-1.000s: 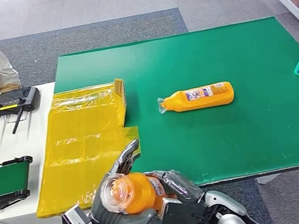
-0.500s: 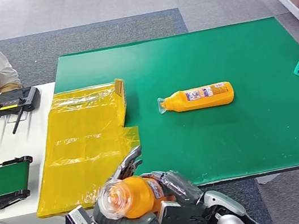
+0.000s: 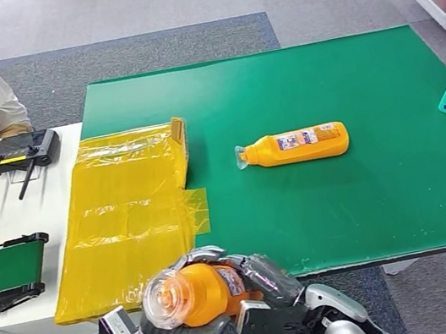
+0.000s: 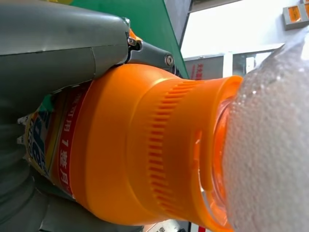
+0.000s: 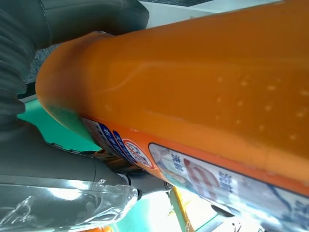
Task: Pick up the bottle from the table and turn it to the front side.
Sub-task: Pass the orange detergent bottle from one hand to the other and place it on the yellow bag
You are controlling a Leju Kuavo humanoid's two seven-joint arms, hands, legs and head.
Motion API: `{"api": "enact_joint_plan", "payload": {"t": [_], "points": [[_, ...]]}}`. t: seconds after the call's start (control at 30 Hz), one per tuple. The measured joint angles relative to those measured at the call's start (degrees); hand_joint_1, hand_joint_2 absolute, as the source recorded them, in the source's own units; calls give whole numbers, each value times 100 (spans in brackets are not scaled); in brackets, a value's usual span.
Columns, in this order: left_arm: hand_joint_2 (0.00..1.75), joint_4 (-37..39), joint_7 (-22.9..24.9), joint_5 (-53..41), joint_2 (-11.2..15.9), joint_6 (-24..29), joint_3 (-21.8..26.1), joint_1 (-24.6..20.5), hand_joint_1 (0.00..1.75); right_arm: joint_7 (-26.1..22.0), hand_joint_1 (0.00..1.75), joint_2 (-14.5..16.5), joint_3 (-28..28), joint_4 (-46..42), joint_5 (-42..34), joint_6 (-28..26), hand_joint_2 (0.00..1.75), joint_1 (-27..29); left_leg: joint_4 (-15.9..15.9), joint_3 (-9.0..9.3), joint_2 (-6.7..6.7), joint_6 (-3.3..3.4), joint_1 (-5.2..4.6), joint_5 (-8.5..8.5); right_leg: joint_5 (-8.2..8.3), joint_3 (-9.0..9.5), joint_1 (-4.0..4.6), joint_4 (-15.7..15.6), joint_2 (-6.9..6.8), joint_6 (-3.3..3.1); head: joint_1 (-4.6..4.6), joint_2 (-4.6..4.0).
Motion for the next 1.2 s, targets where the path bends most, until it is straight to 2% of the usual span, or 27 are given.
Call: {"api": "enact_joint_plan", "payload": {"t": [0.23, 0.37, 0.5, 0.67, 0.83, 0.97, 1.07, 1.2], "points": [[175, 2, -11, 1, 0, 8, 2, -1, 175, -3, 175, -2, 17, 1, -25, -1, 175, 10, 0, 0, 0, 0, 0, 0, 0, 0, 0, 0, 0, 0, 0, 0], [175, 13, -32, 6, -13, 112, 10, 3, 175, 9, 0, 1, 20, 15, -97, -5, 175, 29, 0, 0, 0, 0, 0, 0, 0, 0, 0, 0, 0, 0, 0, 0], [175, -5, -67, 199, -20, 309, 189, 86, 175, 150, 0, 37, -93, 7, -182, -25, 175, 108, 0, 0, 0, 0, 0, 0, 0, 1, 0, 0, 1, 0, 0, 0], [175, -177, -96, 396, -15, 297, 893, 342, 175, 285, 0, 62, -364, -67, -196, -81, 175, 328, 0, 0, 0, -1, 1, 0, -1, -1, 2, 0, 1, -1, -1, 0], [175, -379, -107, 15, -63, 401, 1612, 504, 175, 325, 0, 97, -607, -157, -156, -99, 175, 544, 0, -1, 0, -1, 2, -1, -3, -1, 2, 0, 1, -2, -1, 0], [175, -503, -24, -570, -103, 656, 1983, 513, 175, 338, 0, 107, -723, -217, -132, -101, 175, 633, 0, 0, 0, 0, 1, 0, -2, 0, 2, 0, 1, -1, 0, 0], [175, -636, 348, -1977, -94, 1328, 2245, 430, 175, 355, 0, 114, -816, -279, -87, -98, 175, 703, 0, 0, 0, -2, 1, 2, 0, -1, 2, 0, 0, -2, 1, 0], [175, -844, 1559, -6172, -145, 2603, 2571, -42, 175, 490, 0, 202, -972, -459, 70, -37, 175, 841, 0, 0, 0, -7, 2, 8, 3, -2, 4, 1, -1, -6, -1, 0]]}}
